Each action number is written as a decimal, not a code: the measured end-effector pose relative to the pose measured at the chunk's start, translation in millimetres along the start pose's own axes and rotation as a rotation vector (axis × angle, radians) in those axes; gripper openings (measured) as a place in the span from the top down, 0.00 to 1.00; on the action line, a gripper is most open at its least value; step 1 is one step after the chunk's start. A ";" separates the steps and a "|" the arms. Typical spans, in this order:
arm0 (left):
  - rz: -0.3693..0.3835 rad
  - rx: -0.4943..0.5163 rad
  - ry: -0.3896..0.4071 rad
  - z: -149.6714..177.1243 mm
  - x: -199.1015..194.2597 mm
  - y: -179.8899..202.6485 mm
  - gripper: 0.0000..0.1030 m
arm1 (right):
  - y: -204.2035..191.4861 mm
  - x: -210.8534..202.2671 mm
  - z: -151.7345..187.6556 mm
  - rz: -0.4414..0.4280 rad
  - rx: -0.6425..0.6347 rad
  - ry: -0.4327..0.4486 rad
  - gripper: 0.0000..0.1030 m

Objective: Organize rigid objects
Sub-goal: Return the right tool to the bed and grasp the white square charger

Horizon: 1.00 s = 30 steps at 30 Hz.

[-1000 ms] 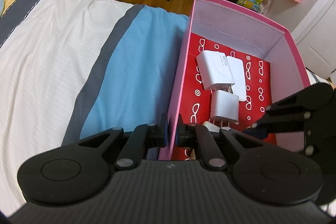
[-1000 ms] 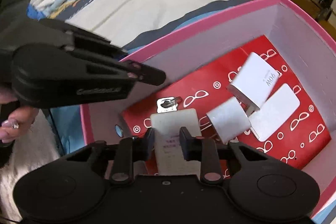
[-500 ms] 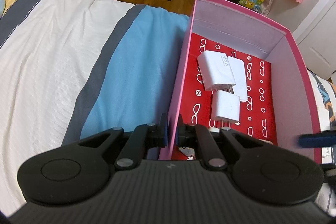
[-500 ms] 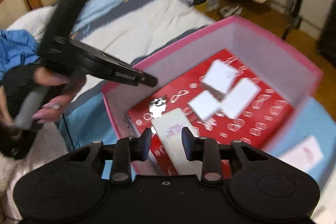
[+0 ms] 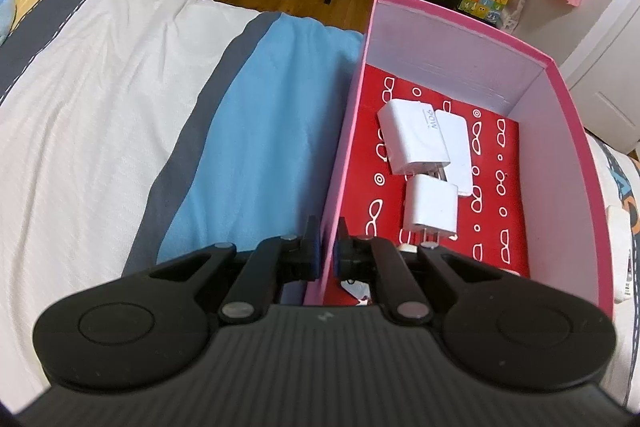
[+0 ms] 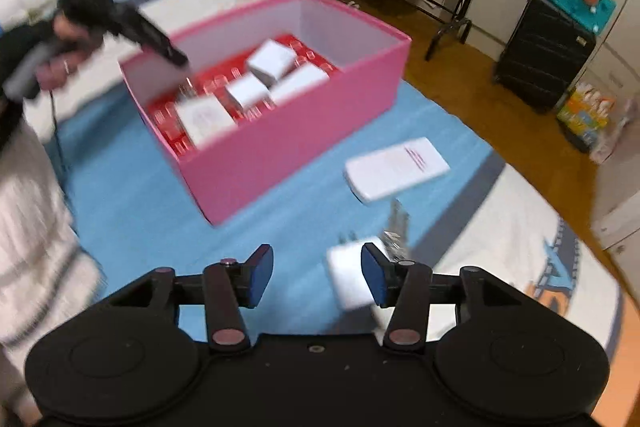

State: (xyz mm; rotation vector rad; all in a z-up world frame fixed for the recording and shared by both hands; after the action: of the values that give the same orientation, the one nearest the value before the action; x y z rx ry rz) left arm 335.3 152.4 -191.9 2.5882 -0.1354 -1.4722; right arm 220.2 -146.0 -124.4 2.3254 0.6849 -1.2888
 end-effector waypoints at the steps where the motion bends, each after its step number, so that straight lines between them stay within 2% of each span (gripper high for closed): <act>1: -0.002 0.006 0.004 -0.2 -0.4 0.6 0.95 | 1.9 3.1 4.3 0.010 -0.012 -0.003 0.45; 4: 0.004 0.000 0.003 -0.3 0.9 -0.1 0.95 | 6.2 25.9 12.1 0.054 -0.061 -0.013 0.42; 7: 0.007 -0.003 0.000 -0.4 1.3 -0.5 0.95 | 8.2 49.5 17.4 0.109 -0.166 -0.037 0.41; 9: 0.009 0.002 0.001 -1.2 1.5 -1.9 0.95 | 9.2 63.6 19.8 0.115 -0.202 -0.067 0.39; 12: 0.016 -0.001 0.000 -0.9 2.9 -3.3 0.95 | 11.5 84.9 27.1 0.097 -0.207 -0.121 0.38; 14: 0.017 -0.002 -0.001 -0.7 4.0 -2.7 0.95 | 14.3 95.7 29.7 0.124 -0.206 -0.126 0.37; 19: 0.017 -0.002 -0.001 -1.0 3.6 -3.5 0.95 | 18.7 99.2 25.2 0.101 -0.118 -0.140 0.35; 23: 0.015 -0.008 -0.003 -1.6 5.4 -2.1 0.95 | 15.9 91.5 23.2 -0.013 0.029 -0.179 0.35; 25: 0.012 -0.006 -0.003 -1.8 6.1 -1.9 0.95 | 9.9 88.8 24.9 -0.053 0.059 -0.190 0.35; 30: 0.013 -0.011 -0.006 -1.2 7.2 -2.3 0.94 | -2.2 94.2 24.1 -0.025 0.040 -0.183 0.35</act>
State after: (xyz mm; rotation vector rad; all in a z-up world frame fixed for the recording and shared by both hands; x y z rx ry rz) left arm 340.0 153.7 -197.8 2.5701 -0.1439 -1.4720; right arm 245.9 -136.3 -217.7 2.2008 0.6358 -1.5166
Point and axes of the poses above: each gripper's, at about its wrist camera, not at the fingertips, and x roughly the way its jaws point, y to its right, z to its underside, the point moved 8 cm from there along x, roughly the way its jaws point, and after that the axes turned 2 degrees about x, right-handed, at the moved point
